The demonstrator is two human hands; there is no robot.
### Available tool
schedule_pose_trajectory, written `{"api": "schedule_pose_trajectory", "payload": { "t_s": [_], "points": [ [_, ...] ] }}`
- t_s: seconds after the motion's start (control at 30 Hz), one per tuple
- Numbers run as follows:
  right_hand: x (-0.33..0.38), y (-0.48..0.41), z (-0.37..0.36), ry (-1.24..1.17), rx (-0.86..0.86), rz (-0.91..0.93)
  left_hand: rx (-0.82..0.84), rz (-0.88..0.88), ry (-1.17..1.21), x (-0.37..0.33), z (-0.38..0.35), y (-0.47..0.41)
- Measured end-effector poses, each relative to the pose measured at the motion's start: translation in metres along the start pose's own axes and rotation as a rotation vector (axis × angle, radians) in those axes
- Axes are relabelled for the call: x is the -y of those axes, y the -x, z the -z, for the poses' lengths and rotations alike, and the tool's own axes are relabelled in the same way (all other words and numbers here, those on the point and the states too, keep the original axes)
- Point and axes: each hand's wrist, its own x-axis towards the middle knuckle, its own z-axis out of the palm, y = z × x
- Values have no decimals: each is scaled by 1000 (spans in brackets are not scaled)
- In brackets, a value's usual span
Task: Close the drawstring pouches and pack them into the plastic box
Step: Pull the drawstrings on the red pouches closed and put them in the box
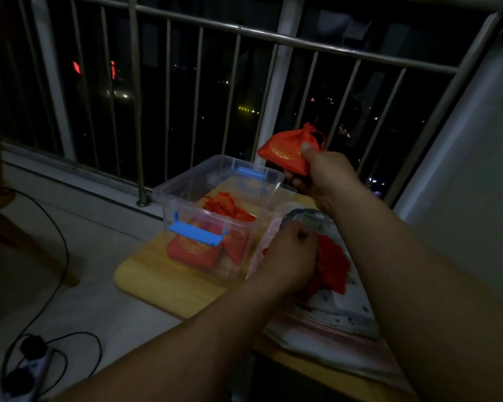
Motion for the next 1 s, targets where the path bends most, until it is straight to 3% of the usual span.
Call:
{"api": "schedule_pose_trajectory", "payload": {
  "t_s": [0.17, 0.37, 0.5, 0.7, 0.83, 1.0],
  "points": [
    [-29, -23, -7, 64, -45, -55, -48, -84, -30, -2, 10, -5],
    [-67, -3, 37, 94, -71, -76, -79, -120, -146, 6, 10, -18],
    [-82, 27, 75, 269, -96, -89, -114, -170, -257, 9, 10, -22],
    [-103, 54, 104, 350, -98, -112, 78, -88, -521, 15, 12, -28],
    [-119, 53, 109, 384, -61, -136, 134, -129, -704, 19, 11, -24],
    [-123, 52, 112, 322, -18, -123, 12, -253, -740, 25, 9, -28]
  ]
}}
